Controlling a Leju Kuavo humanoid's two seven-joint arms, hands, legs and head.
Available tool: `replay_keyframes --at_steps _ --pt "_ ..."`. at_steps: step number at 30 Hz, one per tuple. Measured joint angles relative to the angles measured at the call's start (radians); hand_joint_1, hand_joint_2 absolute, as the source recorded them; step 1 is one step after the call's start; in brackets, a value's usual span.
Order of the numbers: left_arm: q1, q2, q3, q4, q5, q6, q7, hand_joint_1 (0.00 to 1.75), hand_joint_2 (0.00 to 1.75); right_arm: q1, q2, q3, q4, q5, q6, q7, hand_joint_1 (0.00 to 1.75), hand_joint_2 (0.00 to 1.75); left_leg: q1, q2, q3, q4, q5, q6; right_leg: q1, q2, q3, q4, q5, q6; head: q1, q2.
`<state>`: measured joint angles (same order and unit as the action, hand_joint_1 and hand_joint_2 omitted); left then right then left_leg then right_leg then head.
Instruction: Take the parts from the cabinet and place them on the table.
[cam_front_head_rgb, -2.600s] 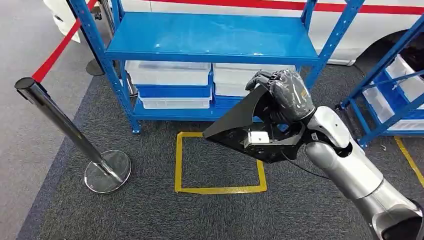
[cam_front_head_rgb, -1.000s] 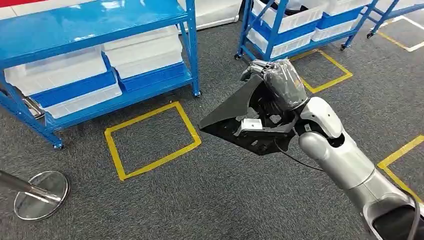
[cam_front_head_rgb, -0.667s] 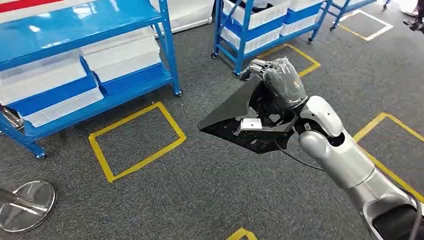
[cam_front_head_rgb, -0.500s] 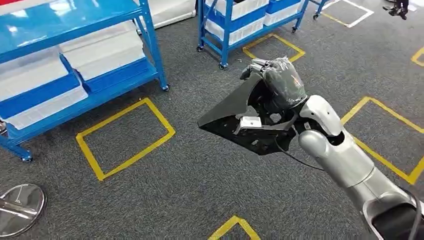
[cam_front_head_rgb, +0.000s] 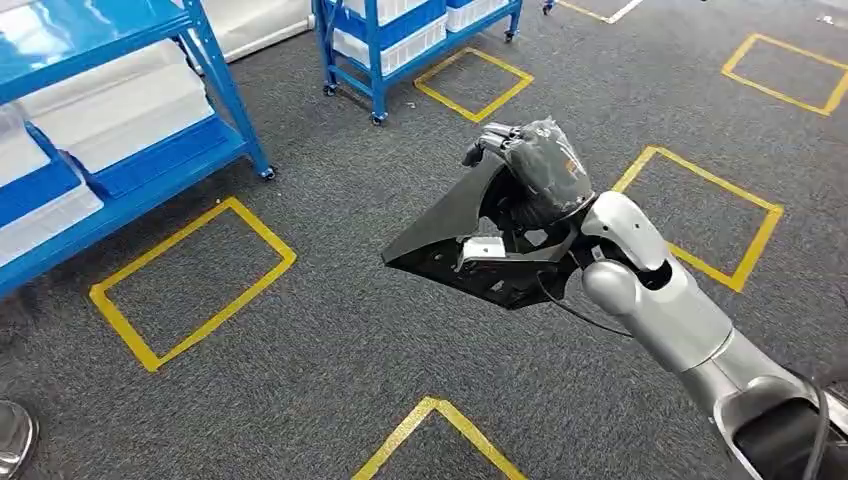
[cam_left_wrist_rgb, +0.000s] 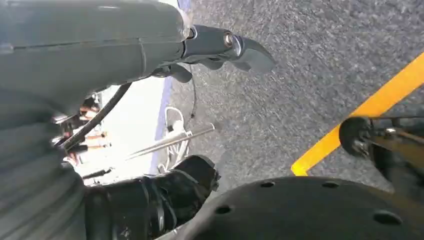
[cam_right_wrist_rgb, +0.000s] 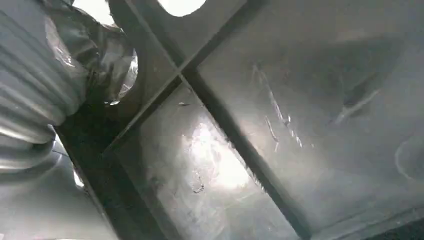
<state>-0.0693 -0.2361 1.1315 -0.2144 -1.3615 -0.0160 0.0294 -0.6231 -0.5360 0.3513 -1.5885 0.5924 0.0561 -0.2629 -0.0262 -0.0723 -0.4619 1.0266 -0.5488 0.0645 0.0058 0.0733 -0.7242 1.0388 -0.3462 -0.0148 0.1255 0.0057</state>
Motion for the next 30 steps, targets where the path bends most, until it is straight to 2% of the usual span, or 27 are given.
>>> replay_keyframes --at_steps 1,3,4,5,6,8,9,10,11,12,13,14,15,16,18,19,20,21,22,23,24,25,26,27,28,29,30 --pt "0.0 0.0 0.0 0.0 0.0 -0.003 -0.002 0.0 1.75 0.0 0.0 0.002 0.0 0.0 -0.001 0.001 1.75 1.75 0.002 0.009 0.011 -0.03 -0.022 -0.005 0.0 0.005 -0.004 -0.001 0.013 0.005 0.001 0.0" --pt "-0.002 -0.002 0.0 0.0 0.0 -0.004 -0.003 0.0 1.75 -0.001 -0.001 0.005 0.001 0.0 -0.001 0.002 1.75 1.75 -0.002 0.025 0.006 -0.031 -0.009 0.004 -0.003 0.027 -0.003 -0.019 0.038 0.017 0.0 0.0" --pt "-0.001 -0.005 0.0 0.001 0.0 -0.005 -0.003 0.0 1.75 0.0 -0.002 0.006 0.002 0.0 -0.001 0.002 1.75 1.75 0.007 0.04 0.005 -0.045 0.009 0.007 0.001 0.026 -0.008 -0.018 0.043 0.021 0.0 0.0" --pt "-0.002 -0.004 0.0 0.0 0.0 -0.005 -0.003 0.0 1.75 -0.002 -0.003 0.006 0.003 -0.001 -0.001 0.002 1.75 1.75 0.007 0.056 0.003 -0.048 0.019 0.01 -0.001 -0.01 -0.016 0.002 0.014 0.022 0.003 0.0" --pt "0.0 -0.004 0.0 0.0 0.0 -0.005 -0.003 0.0 1.75 -0.003 -0.003 0.008 0.003 -0.001 -0.001 0.002 1.75 1.75 0.007 0.068 -0.006 -0.048 0.026 0.019 -0.003 -0.038 -0.037 0.058 -0.039 0.027 0.001 0.0" --pt "0.006 -0.004 0.0 0.0 0.0 -0.005 -0.003 0.0 1.75 -0.002 -0.002 0.014 0.005 -0.001 -0.001 0.002 1.75 1.75 0.007 0.094 -0.021 -0.047 0.037 0.018 -0.015 -0.06 -0.087 0.212 -0.131 0.04 0.001 0.0" --pt "0.007 -0.004 0.0 0.0 0.0 -0.004 -0.003 0.0 1.75 0.001 -0.002 0.016 0.008 -0.001 -0.001 0.002 1.75 1.75 0.007 0.109 -0.029 -0.045 0.043 0.015 -0.022 -0.064 -0.102 0.275 -0.158 0.047 0.002 0.0" --pt "0.008 -0.004 0.001 0.0 0.0 -0.004 -0.003 0.0 1.75 0.002 -0.002 0.018 0.01 -0.001 -0.001 0.002 1.75 1.75 0.008 0.122 -0.038 -0.042 0.047 0.011 -0.029 -0.069 -0.094 0.29 -0.161 0.053 0.002 0.0" --pt "0.008 -0.004 0.001 0.0 0.0 -0.004 -0.003 0.0 1.75 0.002 -0.002 0.019 0.01 -0.001 -0.001 0.002 1.75 1.75 0.009 0.133 -0.047 -0.037 0.049 0.007 -0.035 -0.073 -0.063 0.26 -0.148 0.059 0.002 0.0" --pt "0.008 -0.004 0.001 0.0 0.0 -0.004 -0.003 0.0 1.75 0.002 -0.002 0.02 0.011 -0.001 -0.001 0.002 1.75 1.75 0.011 0.146 -0.054 -0.03 0.049 0.005 -0.041 -0.082 -0.003 0.186 -0.121 0.065 0.002 0.0" --pt "0.008 -0.004 0.001 0.0 0.0 -0.005 -0.003 0.0 1.75 0.002 -0.002 0.02 0.011 -0.001 -0.002 0.003 1.75 1.75 0.014 0.157 -0.059 -0.022 0.046 0.0 -0.045 -0.098 0.06 0.098 -0.096 0.069 0.001 0.0" --pt "0.007 -0.004 0.001 0.0 0.0 -0.005 -0.003 0.0 1.75 0.001 -0.002 0.02 0.011 -0.001 -0.002 0.003 1.75 1.75 0.014 0.166 -0.063 -0.011 0.041 -0.009 -0.043 -0.134 0.099 0.022 -0.11 0.074 0.002 0.0" --pt "0.006 -0.003 0.001 0.0 0.0 -0.004 -0.003 0.0 1.75 0.001 -0.001 0.021 0.01 -0.001 -0.002 0.003 1.75 1.75 0.007 0.172 -0.075 -0.002 0.036 -0.02 -0.031 -0.142 0.102 0.019 -0.109 0.059 0.002 0.0" --pt "0.007 -0.003 0.001 0.0 0.0 -0.004 -0.003 0.0 1.75 0.002 -0.001 0.021 0.011 -0.001 -0.003 0.003 1.75 1.75 0.009 0.179 -0.07 -0.002 0.037 -0.025 -0.031 -0.125 0.099 0.022 -0.106 0.044 0.002 0.0" --pt "0.004 -0.003 0.001 0.0 0.0 -0.004 -0.003 0.0 1.75 0.005 -0.001 0.022 0.011 0.0 -0.005 0.004 1.75 1.75 0.01 0.196 -0.067 -0.003 0.039 -0.035 -0.024 -0.107 0.092 0.022 -0.104 0.032 0.001 0.0" --pt "0.002 -0.003 0.001 0.0 0.0 -0.004 -0.004 0.0 1.75 0.003 -0.002 0.022 0.011 0.0 -0.005 0.004 1.75 1.75 0.012 0.202 -0.067 -0.002 0.034 -0.041 -0.027 -0.096 0.092 0.016 -0.099 0.023 0.002 0.0" --pt "0.002 -0.003 0.001 0.0 0.0 -0.003 -0.004 0.0 1.75 0.003 -0.002 0.021 0.01 -0.001 -0.005 0.004 1.75 1.75 0.02 0.158 -0.072 0.014 0.019 -0.051 -0.029 -0.091 0.093 0.012 -0.096 0.016 0.001 0.0" --pt "0.003 -0.003 0.001 0.0 0.0 -0.003 -0.004 0.0 1.75 0.0 -0.002 0.021 0.011 0.0 -0.005 0.004 1.75 1.75 0.022 0.116 -0.092 0.056 -0.014 -0.054 -0.029 -0.084 0.091 0.01 -0.093 0.007 0.001 0.0" --pt "0.005 -0.003 0.001 0.0 0.0 -0.003 -0.004 0.0 1.75 -0.001 -0.002 0.022 0.01 0.0 -0.005 0.004 1.75 1.75 0.022 0.094 -0.127 0.131 -0.056 -0.056 -0.028 -0.076 0.087 0.01 -0.09 0.002 0.001 0.0" --pt "0.007 -0.003 0.001 0.0 0.0 -0.003 -0.004 0.0 1.75 0.0 -0.001 0.023 0.01 -0.001 -0.005 0.004 1.75 1.75 0.023 0.083 -0.165 0.21 -0.092 -0.056 -0.025 -0.066 0.083 0.011 -0.088 -0.001 0.001 0.0" --pt "0.007 -0.003 0.001 0.0 0.0 -0.003 -0.004 0.0 1.75 0.002 -0.001 0.024 0.011 0.0 -0.005 0.004 1.75 1.75 0.022 0.08 -0.202 0.284 -0.115 -0.056 -0.022 -0.055 0.078 0.011 -0.085 -0.004 0.001 0.0" --pt "0.008 -0.003 0.001 0.0 0.0 -0.003 -0.004 0.0 1.75 0.002 -0.001 0.024 0.011 -0.001 -0.005 0.004 1.75 1.75 0.022 0.079 -0.214 0.306 -0.11 -0.054 -0.019 -0.043 0.074 0.012 -0.083 -0.005 0.001 0.0" --pt "0.009 -0.003 0.001 0.0 0.0 -0.003 -0.004 0.0 1.75 0.002 -0.001 0.026 0.011 0.0 -0.005 0.004 1.75 1.75 0.022 0.078 -0.204 0.284 -0.084 -0.05 -0.018 -0.031 0.072 0.014 -0.081 -0.005 0.001 0.0" --pt "0.01 -0.003 0.001 0.0 0.0 -0.003 -0.004 0.0 1.75 0.002 -0.001 0.025 0.011 -0.001 -0.005 0.004 1.75 1.75 0.022 0.075 -0.174 0.221 -0.041 -0.044 -0.016 -0.017 0.072 0.015 -0.079 -0.005 0.001 0.0" --pt "0.011 -0.003 0.001 0.0 0.0 -0.003 -0.004 0.0 1.75 0.002 -0.002 0.025 0.011 0.0 -0.005 0.004 1.75 1.75 0.021 0.063 -0.133 0.137 0.005 -0.037 -0.015 -0.005 0.072 0.015 -0.077 -0.003 0.001 0.0" --pt "0.011 -0.003 0.001 0.0 0.0 -0.002 -0.005 0.0 1.75 0.002 -0.001 0.025 0.01 0.0 -0.005 0.004 1.75 1.75 0.02 0.027 -0.092 0.052 0.044 -0.028 -0.016 0.005 0.071 0.015 -0.074 -0.001 0.001 0.0" --pt "0.012 -0.002 0.001 0.0 0.0 -0.002 -0.005 0.0 1.75 0.0 -0.002 0.025 0.011 0.0 -0.005 0.004 1.75 1.75 0.021 -0.016 -0.079 0.018 0.034 -0.021 -0.013 0.013 0.068 0.015 -0.071 0.004 0.002 0.0"
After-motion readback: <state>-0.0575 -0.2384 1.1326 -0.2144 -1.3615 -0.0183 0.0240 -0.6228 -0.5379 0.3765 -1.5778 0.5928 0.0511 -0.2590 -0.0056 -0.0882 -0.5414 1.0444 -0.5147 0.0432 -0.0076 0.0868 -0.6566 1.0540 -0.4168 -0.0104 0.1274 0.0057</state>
